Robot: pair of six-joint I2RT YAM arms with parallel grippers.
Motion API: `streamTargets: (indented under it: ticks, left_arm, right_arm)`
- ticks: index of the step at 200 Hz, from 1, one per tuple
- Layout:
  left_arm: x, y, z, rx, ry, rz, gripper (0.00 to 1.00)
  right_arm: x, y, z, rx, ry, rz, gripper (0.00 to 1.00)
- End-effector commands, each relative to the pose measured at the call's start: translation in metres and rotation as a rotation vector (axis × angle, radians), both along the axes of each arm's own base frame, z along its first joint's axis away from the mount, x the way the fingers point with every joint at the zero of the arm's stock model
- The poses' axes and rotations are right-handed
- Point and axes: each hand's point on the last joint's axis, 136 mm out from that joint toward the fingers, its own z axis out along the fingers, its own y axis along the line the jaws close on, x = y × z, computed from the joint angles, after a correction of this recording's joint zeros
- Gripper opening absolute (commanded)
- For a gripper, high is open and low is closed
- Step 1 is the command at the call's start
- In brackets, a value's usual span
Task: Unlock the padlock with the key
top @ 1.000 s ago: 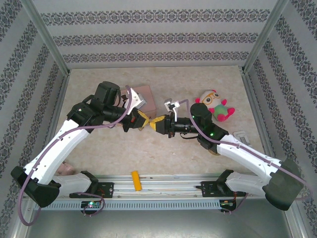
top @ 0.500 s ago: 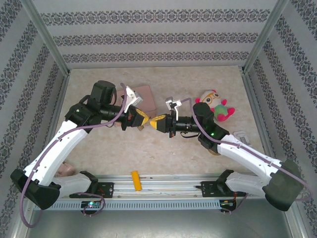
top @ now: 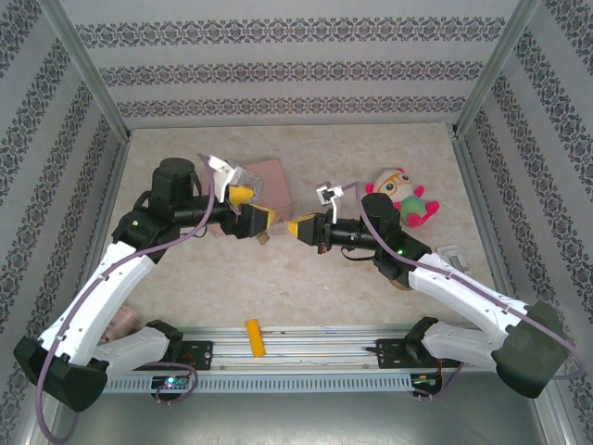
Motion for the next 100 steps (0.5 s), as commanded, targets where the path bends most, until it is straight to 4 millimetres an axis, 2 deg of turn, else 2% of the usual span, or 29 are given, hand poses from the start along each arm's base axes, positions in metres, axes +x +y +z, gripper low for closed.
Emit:
streamTargets:
  ticks: [1, 20, 43, 100]
  left_arm:
    - [0.034, 0.030, 0.019, -0.065, -0.067, 0.286, 0.99]
    - [0.045, 0.048, 0.010, -0.095, -0.062, 0.429, 0.99]
    - [0.053, 0.061, -0.019, -0.113, 0.002, 0.580, 0.99]
    - [0.045, 0.061, -0.138, 0.025, 0.246, 0.798, 0.99]
  right_arm:
    - [0.024, -0.024, -0.035, -0.113, 0.136, -0.204, 0.00]
    - [0.034, -0.040, -0.058, -0.198, 0.228, -0.323, 0.00]
    - [0.037, -0.050, -0.081, -0.281, 0.308, -0.393, 0.00]
    - [0.035, -0.054, -0.124, -0.382, 0.437, -0.422, 0.00]
